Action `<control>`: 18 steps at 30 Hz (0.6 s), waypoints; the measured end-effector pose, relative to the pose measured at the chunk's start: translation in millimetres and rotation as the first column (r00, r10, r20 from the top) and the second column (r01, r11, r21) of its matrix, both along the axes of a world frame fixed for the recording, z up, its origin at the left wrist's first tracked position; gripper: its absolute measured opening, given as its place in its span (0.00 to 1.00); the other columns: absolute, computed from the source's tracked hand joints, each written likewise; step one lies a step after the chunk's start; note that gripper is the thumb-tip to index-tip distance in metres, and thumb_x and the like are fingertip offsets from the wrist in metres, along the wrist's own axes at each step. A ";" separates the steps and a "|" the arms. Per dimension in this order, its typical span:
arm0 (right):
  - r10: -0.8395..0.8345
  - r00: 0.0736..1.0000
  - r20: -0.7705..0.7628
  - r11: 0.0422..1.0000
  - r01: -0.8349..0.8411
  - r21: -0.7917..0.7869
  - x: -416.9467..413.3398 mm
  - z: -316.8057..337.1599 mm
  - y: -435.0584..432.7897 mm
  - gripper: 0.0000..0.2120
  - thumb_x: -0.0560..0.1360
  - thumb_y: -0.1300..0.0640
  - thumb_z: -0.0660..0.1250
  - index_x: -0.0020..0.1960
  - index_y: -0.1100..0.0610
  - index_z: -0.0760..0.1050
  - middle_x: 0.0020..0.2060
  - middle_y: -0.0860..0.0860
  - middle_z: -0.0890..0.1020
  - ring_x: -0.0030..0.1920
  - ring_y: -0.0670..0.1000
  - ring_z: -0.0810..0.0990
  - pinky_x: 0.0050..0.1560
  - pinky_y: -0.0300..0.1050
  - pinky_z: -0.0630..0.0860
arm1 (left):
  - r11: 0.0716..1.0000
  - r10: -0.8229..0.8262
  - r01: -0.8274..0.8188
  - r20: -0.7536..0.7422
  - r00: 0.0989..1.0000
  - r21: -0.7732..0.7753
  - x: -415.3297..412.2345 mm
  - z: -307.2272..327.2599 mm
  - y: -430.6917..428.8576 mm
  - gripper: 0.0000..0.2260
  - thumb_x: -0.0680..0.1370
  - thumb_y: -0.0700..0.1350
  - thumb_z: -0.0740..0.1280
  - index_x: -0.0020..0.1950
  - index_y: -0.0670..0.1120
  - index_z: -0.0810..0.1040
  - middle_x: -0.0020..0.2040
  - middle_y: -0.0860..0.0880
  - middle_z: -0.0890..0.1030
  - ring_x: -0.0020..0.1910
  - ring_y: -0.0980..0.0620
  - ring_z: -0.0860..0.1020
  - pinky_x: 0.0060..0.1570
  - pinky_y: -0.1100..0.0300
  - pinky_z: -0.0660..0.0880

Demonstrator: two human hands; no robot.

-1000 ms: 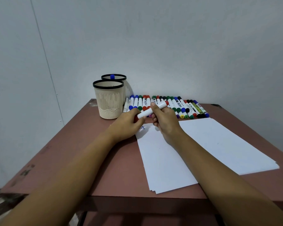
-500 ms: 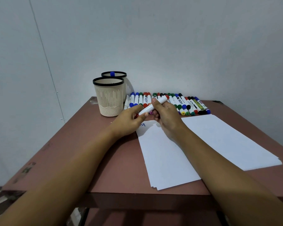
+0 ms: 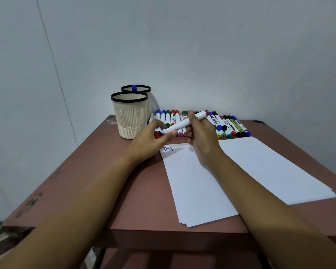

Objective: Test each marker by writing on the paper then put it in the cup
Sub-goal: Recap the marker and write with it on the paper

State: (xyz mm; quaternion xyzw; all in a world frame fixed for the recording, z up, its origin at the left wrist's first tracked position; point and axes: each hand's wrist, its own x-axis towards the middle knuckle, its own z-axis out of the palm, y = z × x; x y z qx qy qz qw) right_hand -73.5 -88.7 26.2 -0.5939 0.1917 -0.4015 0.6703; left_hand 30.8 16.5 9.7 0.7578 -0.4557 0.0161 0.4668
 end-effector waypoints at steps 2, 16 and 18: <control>-0.019 0.996 0.083 0.984 0.004 0.175 -2.0 3.8 -1.2 0.10 0.80 0.51 0.60 0.44 0.55 0.72 0.29 0.50 0.76 0.29 0.50 0.74 0.34 0.46 0.73 | 0.997 0.063 -0.065 -0.056 0.996 -0.032 1.7 1.3 -1.5 0.13 0.78 0.53 0.61 0.48 0.44 0.76 0.34 0.52 0.75 0.32 0.59 0.70 0.31 0.68 0.64; 0.068 0.974 -0.215 0.990 -0.092 -0.105 2.4 -14.6 7.5 0.07 0.74 0.68 0.63 0.40 0.58 0.72 0.31 0.53 0.75 0.32 0.48 0.74 0.32 0.40 0.71 | 0.999 0.032 -0.029 -0.239 0.971 0.016 19.8 -4.3 -2.6 0.16 0.78 0.39 0.60 0.66 0.44 0.73 0.44 0.47 0.78 0.37 0.54 0.74 0.37 0.70 0.71; 0.031 0.964 -0.264 0.988 -0.070 -0.138 3.8 -17.1 9.4 0.04 0.73 0.66 0.65 0.40 0.60 0.72 0.30 0.53 0.75 0.31 0.48 0.73 0.32 0.42 0.71 | 0.999 0.039 -0.036 -0.245 0.969 0.018 23.5 -6.3 -2.5 0.15 0.77 0.41 0.63 0.65 0.45 0.73 0.51 0.45 0.78 0.42 0.53 0.75 0.44 0.65 0.72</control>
